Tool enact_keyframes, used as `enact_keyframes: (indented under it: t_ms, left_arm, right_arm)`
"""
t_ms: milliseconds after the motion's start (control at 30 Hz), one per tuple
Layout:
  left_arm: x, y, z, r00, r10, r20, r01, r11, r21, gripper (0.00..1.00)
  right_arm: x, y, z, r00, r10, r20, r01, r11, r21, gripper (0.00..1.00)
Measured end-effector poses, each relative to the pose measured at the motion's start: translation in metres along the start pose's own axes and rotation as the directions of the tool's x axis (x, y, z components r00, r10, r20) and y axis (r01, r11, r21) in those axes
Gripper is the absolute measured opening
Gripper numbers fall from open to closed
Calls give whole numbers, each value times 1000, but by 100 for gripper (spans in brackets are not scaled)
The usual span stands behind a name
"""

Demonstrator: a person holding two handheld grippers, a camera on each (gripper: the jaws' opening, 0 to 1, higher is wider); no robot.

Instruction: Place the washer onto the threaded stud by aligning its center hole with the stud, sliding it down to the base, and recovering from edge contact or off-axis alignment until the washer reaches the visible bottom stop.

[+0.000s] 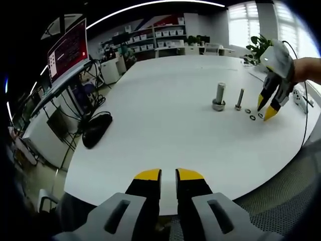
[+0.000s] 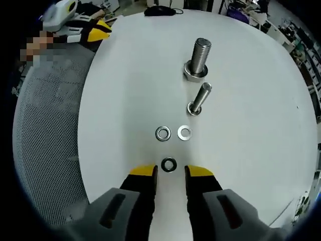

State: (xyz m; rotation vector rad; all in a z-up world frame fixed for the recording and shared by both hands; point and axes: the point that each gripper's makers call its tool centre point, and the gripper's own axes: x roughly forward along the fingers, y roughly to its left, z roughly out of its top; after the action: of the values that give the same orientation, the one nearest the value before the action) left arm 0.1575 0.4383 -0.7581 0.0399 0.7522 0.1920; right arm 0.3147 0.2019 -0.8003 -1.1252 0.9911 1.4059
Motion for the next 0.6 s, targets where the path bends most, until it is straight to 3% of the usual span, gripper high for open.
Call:
enact_keyframes:
  t_ms: [300, 600]
  left_arm:
    - [0, 0, 0, 1000, 3, -2, -3, 1000, 0, 9]
    - [0, 0, 0, 1000, 3, -2, -3, 1000, 0, 9]
  right_arm:
    - [0, -4, -2, 1000, 16, -21, -18, 998, -63, 19]
    - [0, -5, -1, 999, 34, -18, -35, 998, -56, 18]
